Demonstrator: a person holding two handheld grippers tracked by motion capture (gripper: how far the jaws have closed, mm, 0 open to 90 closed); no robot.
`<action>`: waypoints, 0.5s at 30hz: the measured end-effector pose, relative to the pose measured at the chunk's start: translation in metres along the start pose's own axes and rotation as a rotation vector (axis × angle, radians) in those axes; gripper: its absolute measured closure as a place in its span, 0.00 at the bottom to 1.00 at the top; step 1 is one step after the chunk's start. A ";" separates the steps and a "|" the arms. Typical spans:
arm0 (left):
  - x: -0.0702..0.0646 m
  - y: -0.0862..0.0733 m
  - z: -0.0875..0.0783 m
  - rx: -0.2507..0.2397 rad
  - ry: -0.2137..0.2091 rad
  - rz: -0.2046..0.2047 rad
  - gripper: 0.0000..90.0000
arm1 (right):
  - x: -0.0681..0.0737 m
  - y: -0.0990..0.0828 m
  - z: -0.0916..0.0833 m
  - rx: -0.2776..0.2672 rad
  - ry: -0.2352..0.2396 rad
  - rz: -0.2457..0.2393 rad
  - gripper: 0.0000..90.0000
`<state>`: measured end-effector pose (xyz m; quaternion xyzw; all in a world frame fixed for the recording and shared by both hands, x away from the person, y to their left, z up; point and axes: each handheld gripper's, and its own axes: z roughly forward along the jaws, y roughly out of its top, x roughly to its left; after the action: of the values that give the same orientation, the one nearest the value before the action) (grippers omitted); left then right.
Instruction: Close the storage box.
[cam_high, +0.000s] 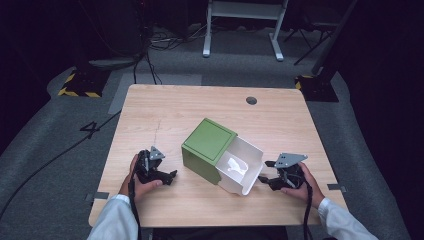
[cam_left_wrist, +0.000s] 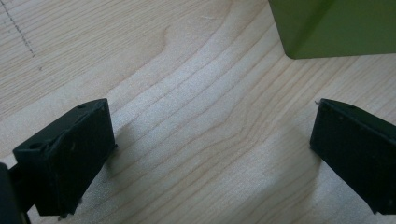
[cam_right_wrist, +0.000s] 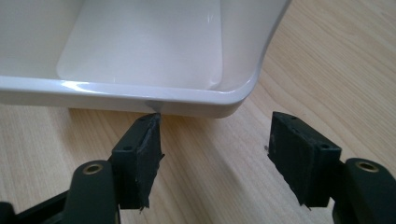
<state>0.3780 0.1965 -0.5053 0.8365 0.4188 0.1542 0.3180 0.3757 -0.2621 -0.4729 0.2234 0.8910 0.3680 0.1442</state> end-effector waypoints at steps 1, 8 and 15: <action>0.000 0.000 0.000 0.000 -0.001 0.001 0.00 | 0.000 0.002 0.001 -0.005 -0.006 -0.002 0.39; 0.000 0.000 0.000 -0.003 -0.004 -0.004 0.00 | 0.002 0.008 0.008 -0.007 -0.004 -0.004 0.40; -0.001 0.000 0.000 -0.001 -0.001 -0.002 0.00 | 0.004 0.014 0.014 -0.012 0.017 0.000 0.40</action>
<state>0.3780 0.1956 -0.5054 0.8360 0.4192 0.1536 0.3190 0.3819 -0.2430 -0.4733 0.2196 0.8898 0.3754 0.1380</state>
